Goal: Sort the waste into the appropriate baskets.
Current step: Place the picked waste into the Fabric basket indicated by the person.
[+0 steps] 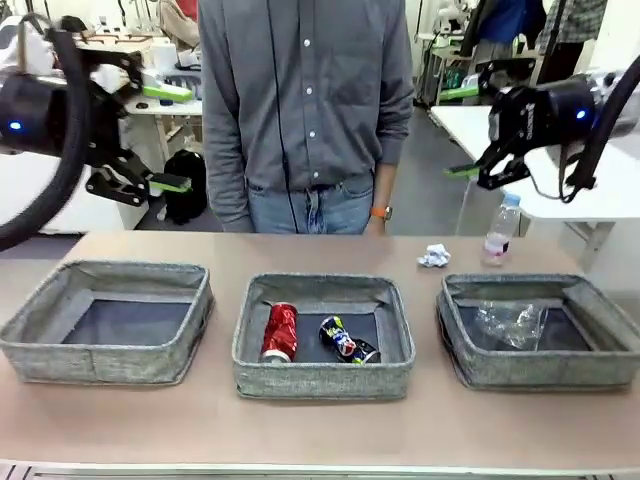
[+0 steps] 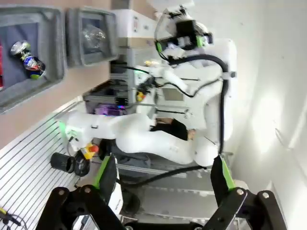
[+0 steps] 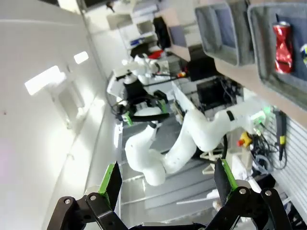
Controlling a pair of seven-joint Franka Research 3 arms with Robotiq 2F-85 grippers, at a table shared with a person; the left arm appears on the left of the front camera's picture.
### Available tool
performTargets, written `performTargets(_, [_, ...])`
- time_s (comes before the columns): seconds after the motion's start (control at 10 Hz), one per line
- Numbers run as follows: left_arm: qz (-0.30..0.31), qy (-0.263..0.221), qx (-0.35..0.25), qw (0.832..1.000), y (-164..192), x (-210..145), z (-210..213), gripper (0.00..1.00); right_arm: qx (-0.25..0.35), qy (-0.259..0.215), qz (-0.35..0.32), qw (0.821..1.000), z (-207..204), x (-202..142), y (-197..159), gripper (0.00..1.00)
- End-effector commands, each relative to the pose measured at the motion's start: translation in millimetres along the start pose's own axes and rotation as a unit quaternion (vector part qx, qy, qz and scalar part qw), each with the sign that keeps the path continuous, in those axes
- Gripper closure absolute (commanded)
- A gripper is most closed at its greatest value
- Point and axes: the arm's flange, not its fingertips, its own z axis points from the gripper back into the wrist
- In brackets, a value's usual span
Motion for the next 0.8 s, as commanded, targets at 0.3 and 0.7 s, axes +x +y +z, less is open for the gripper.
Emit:
performTargets(0.3, [0.0,0.0,0.0,1.0,0.0,0.0,0.0,0.0,-0.008,0.015,-0.008,1.0,-7.9,0.9,-2.6,0.0])
performTargets(0.7, [0.0,0.0,0.0,1.0,0.0,0.0,0.0,0.0,-0.008,0.015,-0.008,1.0,-7.9,0.9,-2.6,0.0])
